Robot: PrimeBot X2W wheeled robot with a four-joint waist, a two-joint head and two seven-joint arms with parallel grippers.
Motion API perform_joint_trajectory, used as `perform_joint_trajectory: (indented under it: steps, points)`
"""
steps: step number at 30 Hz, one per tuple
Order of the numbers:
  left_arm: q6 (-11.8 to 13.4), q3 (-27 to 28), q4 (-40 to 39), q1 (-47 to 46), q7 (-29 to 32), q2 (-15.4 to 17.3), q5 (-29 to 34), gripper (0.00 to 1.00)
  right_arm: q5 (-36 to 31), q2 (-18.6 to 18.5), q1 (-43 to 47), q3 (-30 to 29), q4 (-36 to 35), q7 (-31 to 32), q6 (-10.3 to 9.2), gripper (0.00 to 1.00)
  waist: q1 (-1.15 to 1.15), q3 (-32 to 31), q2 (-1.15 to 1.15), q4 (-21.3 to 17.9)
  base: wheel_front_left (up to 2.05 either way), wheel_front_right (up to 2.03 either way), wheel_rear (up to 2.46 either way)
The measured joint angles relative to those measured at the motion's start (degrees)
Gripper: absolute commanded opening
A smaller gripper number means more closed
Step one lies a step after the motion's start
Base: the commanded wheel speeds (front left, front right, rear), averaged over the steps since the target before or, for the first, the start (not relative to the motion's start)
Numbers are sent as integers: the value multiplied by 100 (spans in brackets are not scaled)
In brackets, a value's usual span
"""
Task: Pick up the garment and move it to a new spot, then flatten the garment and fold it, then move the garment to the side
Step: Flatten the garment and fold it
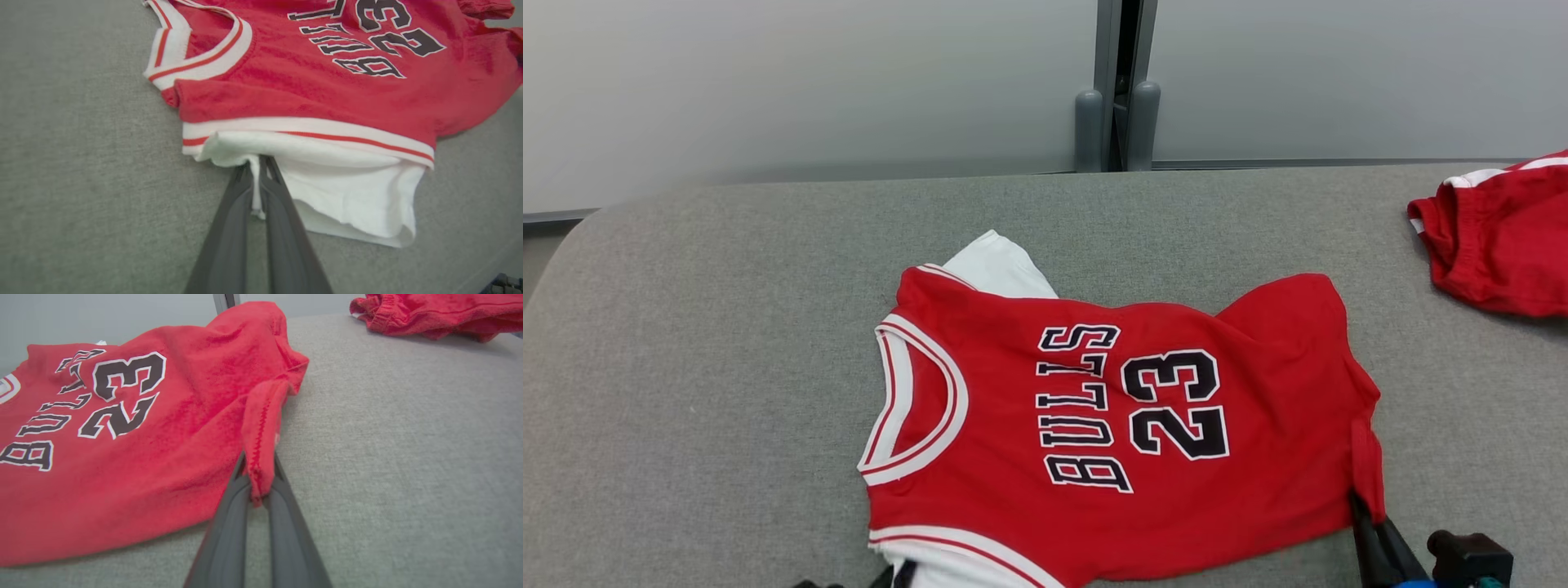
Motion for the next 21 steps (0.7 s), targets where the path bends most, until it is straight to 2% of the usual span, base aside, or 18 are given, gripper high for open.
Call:
perform_joint_trajectory:
  steps: [5,9,15,21]
  points:
    - [5,122,-576,-389,48,200,10,0,88,-297,-224,185,-519,-5,0,0,0,135,0,-9,0,0,0]
    - [5,252,-958,-1234,244,425,59,0,140,-554,-995,410,-805,144,0,0,0,320,0,-17,0,0,0]
    - [3,512,-1192,-3120,565,637,31,0,342,-637,-2843,700,-982,509,0,0,1,780,0,-56,0,0,0]
    - [-5,485,-700,-5363,783,870,27,0,648,-555,-5119,723,-387,889,0,0,2,1412,0,-119,0,0,0]
